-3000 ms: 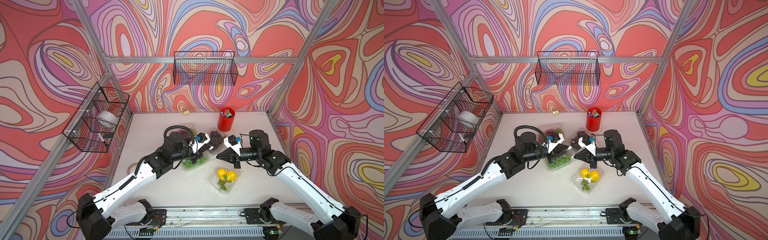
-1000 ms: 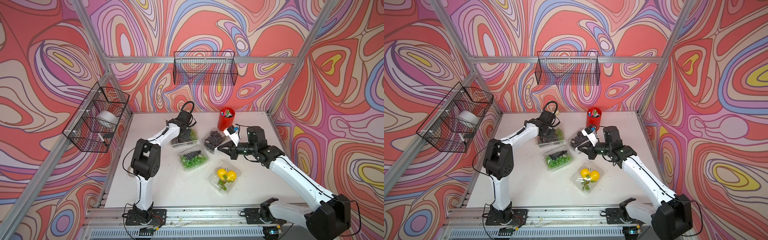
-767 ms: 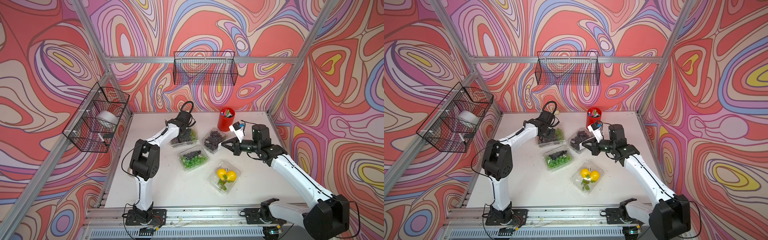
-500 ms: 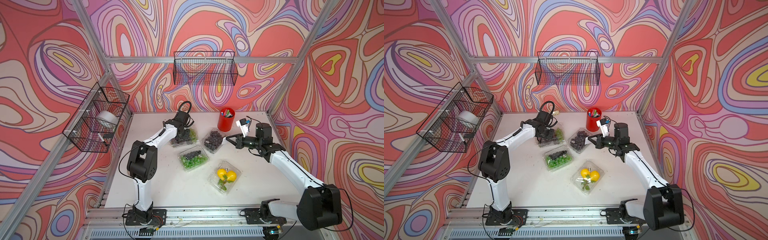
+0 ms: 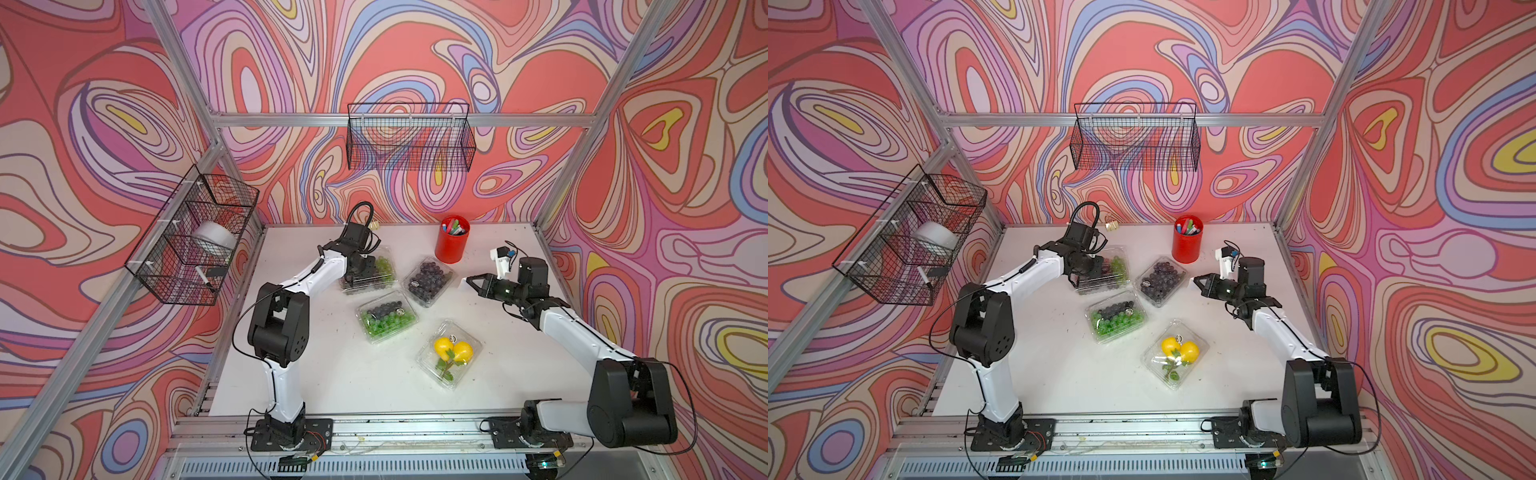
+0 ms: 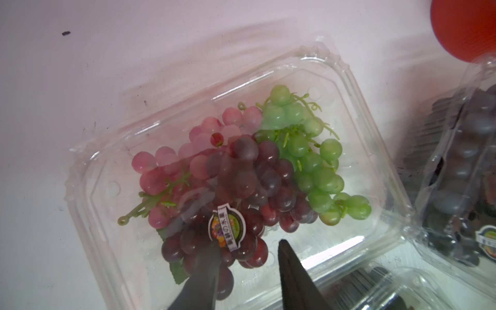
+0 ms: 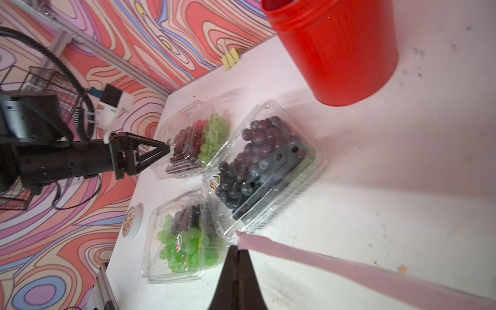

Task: Label fruit boxes
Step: Stick the label on the fruit box.

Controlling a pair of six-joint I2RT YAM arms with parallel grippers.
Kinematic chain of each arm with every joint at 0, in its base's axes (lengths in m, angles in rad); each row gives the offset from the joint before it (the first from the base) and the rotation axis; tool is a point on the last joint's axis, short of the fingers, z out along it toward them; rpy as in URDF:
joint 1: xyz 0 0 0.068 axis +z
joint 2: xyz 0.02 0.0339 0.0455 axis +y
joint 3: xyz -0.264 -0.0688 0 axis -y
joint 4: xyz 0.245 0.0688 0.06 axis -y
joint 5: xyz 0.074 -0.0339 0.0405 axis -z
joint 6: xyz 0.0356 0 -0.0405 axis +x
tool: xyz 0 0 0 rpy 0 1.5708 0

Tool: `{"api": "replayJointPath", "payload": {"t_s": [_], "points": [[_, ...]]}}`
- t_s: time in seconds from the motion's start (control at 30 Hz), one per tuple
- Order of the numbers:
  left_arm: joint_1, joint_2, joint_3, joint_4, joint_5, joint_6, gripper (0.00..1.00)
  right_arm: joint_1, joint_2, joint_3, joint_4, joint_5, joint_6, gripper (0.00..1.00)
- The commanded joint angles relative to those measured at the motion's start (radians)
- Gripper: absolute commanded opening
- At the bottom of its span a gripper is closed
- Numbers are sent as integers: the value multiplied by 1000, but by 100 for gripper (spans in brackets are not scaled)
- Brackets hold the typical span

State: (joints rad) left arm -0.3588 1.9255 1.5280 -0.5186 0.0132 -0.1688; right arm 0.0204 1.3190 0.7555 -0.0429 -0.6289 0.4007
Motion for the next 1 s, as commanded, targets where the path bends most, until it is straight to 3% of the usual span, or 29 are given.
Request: {"api": "replayJointPath", "payload": {"t_s": [0.0,0.07,0.13,0.43,0.8,0.9,0.97], "points": [[6,-24,11,12,25,-24,36,-13,-58,-22,-115,121,38,16],[6,-34,15,14,18,-33,31,-16,-82,-24,-163,147,49,30],[6,-46,19,16,-1,-38,27,-16,-101,-19,-185,151,57,34],[8,-28,39,-24,-149,1,6,-15,-113,14,-188,101,72,35],[11,35,50,-17,-64,-20,5,-16,-71,45,-147,107,38,40],[17,60,52,-30,-37,-28,6,-16,-65,52,-146,127,24,46],[18,68,53,-44,-30,-29,7,-16,-64,52,-137,173,16,55]]}}
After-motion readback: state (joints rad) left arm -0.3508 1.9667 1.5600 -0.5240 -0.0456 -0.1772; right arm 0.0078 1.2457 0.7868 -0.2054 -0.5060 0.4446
